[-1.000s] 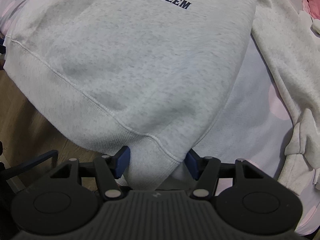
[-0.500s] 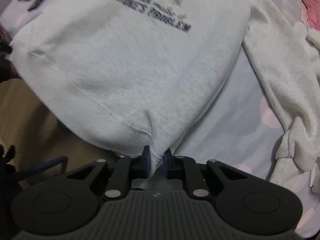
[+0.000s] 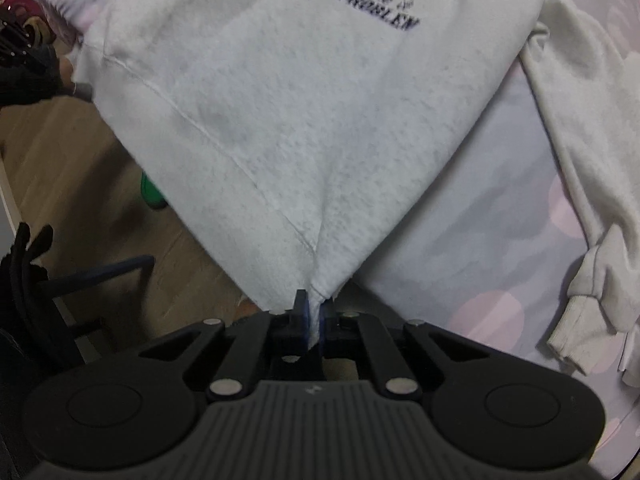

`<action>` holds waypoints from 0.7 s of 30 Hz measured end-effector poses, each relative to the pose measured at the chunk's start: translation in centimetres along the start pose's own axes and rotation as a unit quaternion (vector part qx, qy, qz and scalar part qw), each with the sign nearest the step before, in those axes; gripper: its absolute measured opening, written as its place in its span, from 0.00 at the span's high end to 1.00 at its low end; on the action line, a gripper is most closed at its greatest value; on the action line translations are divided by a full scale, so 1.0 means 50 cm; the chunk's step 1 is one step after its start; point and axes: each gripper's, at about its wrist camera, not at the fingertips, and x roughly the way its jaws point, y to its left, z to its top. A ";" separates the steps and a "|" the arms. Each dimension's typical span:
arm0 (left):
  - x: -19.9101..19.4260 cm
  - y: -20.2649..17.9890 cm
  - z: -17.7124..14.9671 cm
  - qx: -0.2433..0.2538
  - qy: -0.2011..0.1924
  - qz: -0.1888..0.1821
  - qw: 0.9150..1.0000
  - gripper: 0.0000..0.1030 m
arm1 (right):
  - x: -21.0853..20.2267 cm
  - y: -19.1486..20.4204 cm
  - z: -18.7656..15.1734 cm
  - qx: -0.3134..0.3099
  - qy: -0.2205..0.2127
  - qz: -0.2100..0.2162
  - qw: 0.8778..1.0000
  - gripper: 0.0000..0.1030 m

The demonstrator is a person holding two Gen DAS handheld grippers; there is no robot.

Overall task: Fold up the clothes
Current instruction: 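Grasp the hem with both tools and lift it, then open both tools to release the hem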

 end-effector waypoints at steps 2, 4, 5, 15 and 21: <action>-0.009 0.010 0.005 -0.005 -0.012 0.000 1.000 1.00 | 0.019 0.003 0.000 -0.010 0.023 -0.015 1.000 0.95; -0.019 0.019 0.009 -0.009 -0.022 -0.001 1.000 1.00 | 0.051 0.009 -0.003 -0.025 0.059 -0.033 0.997 0.95; -0.021 0.019 0.011 -0.009 -0.026 -0.003 1.000 1.00 | 0.072 0.010 -0.008 -0.031 0.086 -0.035 0.995 0.95; -0.074 -0.034 0.068 0.035 -0.094 0.018 0.995 0.92 | 0.005 -0.037 0.029 -0.006 0.002 -0.126 0.992 0.63; -0.135 -0.041 0.155 0.062 -0.132 0.044 0.988 0.72 | -0.032 0.038 0.146 -0.101 -0.077 -0.143 0.981 0.60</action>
